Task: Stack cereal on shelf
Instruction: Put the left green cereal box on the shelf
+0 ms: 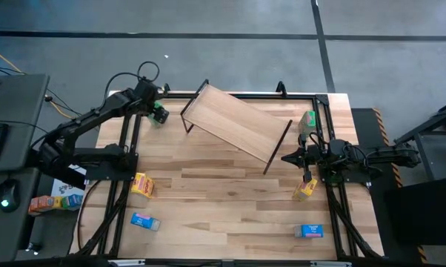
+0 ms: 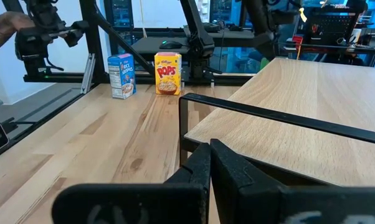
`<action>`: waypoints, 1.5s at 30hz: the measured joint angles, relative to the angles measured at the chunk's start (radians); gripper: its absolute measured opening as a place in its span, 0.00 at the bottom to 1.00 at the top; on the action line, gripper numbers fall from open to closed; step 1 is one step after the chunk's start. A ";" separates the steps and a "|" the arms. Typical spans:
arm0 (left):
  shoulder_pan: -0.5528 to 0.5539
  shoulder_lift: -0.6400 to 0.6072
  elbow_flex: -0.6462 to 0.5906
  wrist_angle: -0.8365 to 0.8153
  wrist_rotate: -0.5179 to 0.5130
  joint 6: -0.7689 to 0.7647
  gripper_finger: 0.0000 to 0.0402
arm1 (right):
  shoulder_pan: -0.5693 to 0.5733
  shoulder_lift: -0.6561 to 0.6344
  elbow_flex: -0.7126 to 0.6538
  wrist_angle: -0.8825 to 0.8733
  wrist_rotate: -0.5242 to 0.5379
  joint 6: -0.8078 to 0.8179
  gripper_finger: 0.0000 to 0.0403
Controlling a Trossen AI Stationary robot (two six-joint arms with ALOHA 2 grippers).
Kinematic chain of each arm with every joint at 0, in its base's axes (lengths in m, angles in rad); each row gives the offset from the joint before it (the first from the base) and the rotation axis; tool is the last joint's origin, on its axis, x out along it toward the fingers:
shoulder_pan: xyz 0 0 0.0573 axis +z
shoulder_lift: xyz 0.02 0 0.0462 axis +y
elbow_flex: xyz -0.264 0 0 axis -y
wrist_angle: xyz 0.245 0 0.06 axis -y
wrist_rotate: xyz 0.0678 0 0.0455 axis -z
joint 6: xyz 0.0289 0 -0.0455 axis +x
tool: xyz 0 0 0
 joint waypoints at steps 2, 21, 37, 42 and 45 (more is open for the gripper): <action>0.006 0.003 0.000 -0.009 0.002 0.006 0.68 | 0.000 0.000 0.000 0.000 0.000 0.001 0.00; 0.006 0.142 0.000 -0.007 -0.033 0.006 0.61 | 0.000 0.000 0.000 0.000 0.000 0.001 0.00; -0.010 0.137 0.187 -0.194 -0.023 0.005 0.29 | 0.000 0.000 0.000 0.000 0.000 0.000 0.00; -0.038 0.103 0.382 -0.226 -0.045 0.006 0.31 | 0.000 0.000 0.000 0.000 0.000 0.001 0.00; -0.073 0.100 0.513 -0.232 -0.048 0.012 0.30 | 0.000 0.000 0.000 0.000 0.000 0.000 0.00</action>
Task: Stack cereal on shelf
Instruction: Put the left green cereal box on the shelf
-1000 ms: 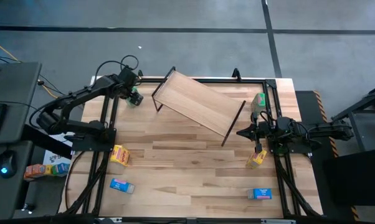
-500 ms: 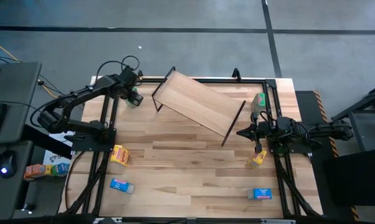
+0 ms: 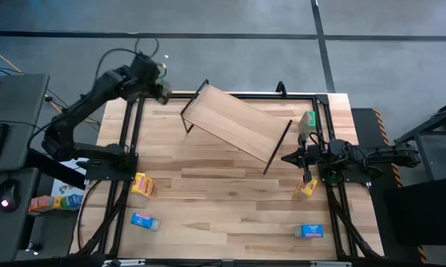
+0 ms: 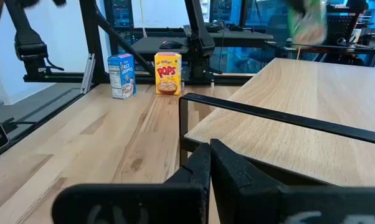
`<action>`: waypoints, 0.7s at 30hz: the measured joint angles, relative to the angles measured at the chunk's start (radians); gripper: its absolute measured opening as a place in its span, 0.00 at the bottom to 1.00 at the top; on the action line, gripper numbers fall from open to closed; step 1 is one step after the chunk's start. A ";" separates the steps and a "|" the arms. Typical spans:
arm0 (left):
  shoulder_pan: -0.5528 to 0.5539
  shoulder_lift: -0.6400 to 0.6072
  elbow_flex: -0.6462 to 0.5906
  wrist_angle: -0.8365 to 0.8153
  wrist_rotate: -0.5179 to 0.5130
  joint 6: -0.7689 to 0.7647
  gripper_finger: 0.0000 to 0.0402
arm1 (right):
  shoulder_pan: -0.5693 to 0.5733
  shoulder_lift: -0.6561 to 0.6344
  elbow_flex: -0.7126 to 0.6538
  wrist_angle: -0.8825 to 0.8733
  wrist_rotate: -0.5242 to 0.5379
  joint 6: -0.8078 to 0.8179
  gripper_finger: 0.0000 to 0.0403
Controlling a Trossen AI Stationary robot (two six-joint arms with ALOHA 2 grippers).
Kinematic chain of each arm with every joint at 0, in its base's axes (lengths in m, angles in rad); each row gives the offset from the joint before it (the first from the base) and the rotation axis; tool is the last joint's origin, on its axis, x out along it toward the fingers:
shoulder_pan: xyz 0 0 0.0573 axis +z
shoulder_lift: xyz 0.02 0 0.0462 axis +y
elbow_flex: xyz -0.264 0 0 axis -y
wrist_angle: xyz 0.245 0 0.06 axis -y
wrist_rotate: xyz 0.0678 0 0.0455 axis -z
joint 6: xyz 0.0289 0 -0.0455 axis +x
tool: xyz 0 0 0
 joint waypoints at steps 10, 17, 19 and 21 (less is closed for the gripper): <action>-0.208 0.190 0.368 -0.091 -0.018 0.122 0.29 | 0.000 0.000 0.000 0.000 0.000 0.001 0.00; -0.388 0.327 0.457 -0.133 0.058 0.269 0.29 | 0.000 0.000 0.000 0.000 0.000 0.000 0.00; -0.434 0.343 0.463 -0.134 0.070 0.324 0.29 | 0.000 0.000 0.000 0.000 0.000 0.001 0.00; -0.472 0.346 0.463 -0.142 0.076 0.396 0.29 | 0.000 0.000 0.000 0.000 0.000 0.000 0.00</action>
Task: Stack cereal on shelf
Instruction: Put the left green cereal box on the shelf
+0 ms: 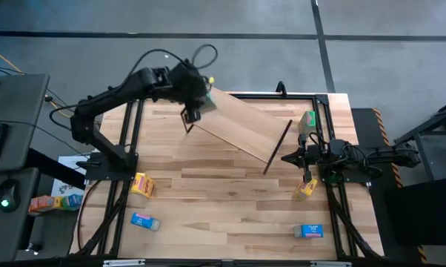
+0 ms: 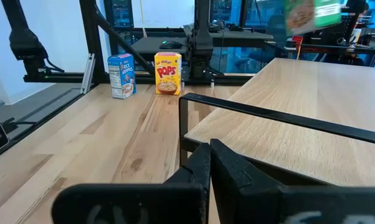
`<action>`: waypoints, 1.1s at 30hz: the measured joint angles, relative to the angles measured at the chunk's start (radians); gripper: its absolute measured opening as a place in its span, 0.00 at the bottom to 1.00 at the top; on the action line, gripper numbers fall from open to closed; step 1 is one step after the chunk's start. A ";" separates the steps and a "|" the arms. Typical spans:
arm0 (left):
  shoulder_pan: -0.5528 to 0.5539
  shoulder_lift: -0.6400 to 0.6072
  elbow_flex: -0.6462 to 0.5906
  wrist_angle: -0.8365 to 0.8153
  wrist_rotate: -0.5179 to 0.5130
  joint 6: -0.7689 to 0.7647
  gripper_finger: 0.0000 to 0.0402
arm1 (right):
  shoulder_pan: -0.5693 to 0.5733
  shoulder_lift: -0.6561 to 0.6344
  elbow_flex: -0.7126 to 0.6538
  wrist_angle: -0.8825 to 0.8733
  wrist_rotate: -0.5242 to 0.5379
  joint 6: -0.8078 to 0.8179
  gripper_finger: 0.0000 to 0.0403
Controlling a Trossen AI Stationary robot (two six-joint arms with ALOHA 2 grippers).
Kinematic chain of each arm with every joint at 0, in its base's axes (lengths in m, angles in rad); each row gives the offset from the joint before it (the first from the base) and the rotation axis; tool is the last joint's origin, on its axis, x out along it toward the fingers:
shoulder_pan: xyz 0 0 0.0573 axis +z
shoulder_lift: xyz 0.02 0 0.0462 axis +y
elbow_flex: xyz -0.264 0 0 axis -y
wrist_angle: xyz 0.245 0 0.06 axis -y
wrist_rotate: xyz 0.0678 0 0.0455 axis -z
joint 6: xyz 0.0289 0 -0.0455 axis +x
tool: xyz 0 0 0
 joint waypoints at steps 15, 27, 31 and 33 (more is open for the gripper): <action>0.050 0.069 0.002 0.259 0.035 0.233 0.29 | 0.000 0.000 0.000 0.000 0.000 0.000 0.00; 0.160 0.202 0.000 0.248 0.054 0.247 0.29 | 0.000 0.000 0.000 0.000 0.000 0.000 0.00; 0.165 0.202 0.000 0.243 0.053 0.245 0.29 | 0.000 0.000 0.000 0.000 0.000 0.000 0.00; 0.165 0.202 0.000 0.243 0.041 0.240 0.29 | 0.000 0.000 0.000 0.000 0.000 0.000 0.00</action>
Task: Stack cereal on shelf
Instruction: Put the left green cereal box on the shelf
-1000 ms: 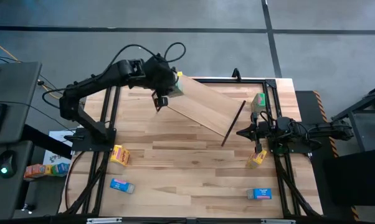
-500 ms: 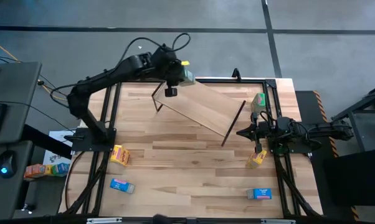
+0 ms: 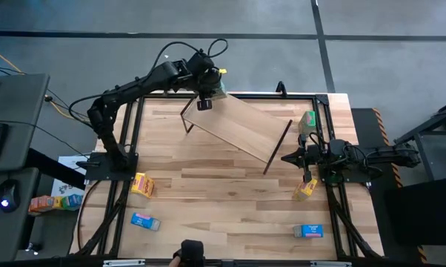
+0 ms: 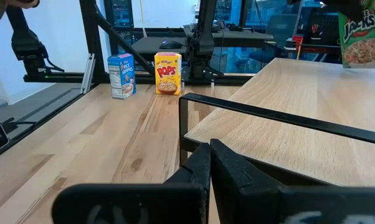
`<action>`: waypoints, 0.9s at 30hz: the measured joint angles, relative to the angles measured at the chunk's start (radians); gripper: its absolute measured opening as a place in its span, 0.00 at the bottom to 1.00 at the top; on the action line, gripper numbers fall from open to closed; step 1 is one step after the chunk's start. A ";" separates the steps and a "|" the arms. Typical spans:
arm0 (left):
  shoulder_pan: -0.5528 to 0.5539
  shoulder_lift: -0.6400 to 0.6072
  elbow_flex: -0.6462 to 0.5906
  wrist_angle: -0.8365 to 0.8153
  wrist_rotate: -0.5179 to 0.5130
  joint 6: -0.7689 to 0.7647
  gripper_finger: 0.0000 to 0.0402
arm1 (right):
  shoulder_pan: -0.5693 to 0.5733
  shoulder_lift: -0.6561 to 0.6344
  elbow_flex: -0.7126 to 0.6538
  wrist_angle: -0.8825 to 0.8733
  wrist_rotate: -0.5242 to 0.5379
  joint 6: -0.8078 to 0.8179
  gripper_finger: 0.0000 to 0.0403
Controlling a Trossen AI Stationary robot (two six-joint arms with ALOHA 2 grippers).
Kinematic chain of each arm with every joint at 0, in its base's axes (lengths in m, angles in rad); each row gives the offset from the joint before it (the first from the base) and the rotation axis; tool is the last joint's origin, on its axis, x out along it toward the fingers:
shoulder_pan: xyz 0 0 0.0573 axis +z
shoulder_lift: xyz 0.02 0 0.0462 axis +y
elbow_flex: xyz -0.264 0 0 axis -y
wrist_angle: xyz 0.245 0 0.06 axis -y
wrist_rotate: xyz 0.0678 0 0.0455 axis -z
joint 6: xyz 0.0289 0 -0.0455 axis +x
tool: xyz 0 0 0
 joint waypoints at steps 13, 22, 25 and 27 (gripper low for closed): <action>-0.008 -0.001 0.000 -0.051 -0.040 -0.012 0.38 | 0.000 0.000 0.000 0.000 0.000 0.000 0.00; -0.008 -0.001 0.000 -0.052 -0.058 0.002 0.49 | 0.000 0.000 0.000 0.000 0.000 0.000 0.00; -0.008 -0.001 0.000 -0.046 -0.058 0.004 0.51 | 0.000 0.000 0.000 0.000 0.000 0.000 0.00; -0.008 -0.001 0.000 -0.046 -0.058 0.004 0.52 | 0.000 0.000 0.000 0.000 0.000 0.001 0.00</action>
